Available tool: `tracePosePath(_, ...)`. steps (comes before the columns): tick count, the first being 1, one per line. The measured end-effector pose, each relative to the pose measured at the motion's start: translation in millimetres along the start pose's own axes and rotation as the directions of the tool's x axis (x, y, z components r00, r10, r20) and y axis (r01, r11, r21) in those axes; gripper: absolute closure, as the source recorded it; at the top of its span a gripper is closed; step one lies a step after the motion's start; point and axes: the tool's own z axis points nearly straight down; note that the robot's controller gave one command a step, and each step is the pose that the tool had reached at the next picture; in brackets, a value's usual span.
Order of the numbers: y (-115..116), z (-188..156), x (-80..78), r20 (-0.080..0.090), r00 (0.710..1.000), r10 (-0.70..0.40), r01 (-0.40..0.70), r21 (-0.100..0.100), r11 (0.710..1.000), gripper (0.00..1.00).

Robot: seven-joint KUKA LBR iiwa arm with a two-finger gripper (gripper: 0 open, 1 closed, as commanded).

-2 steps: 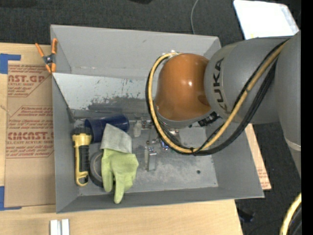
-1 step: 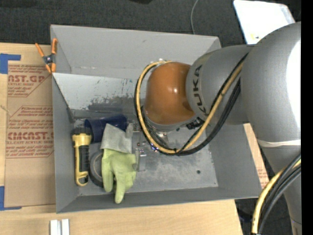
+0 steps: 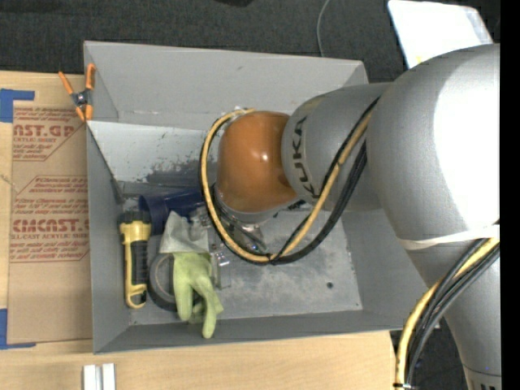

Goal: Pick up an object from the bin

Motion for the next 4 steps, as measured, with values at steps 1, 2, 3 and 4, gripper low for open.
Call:
tracePosePath(1, -0.4, 9.9, 26.0, 0.011, 0.990, 0.140, -0.140, -0.002, 0.990, 1.00)
tracePosePath(2, -0.4, 9.9, 26.0, 0.011, 0.990, 0.141, -0.141, -0.002, 0.990, 1.00)
tracePosePath(3, 1.5, 8.6, 26.3, 0.010, 0.989, 0.149, -0.149, 0.001, 0.989, 1.00)
tracePosePath(4, 7.4, 10.1, 28.0, 0.007, 0.981, 0.193, -0.193, 0.011, 0.981, 1.00)
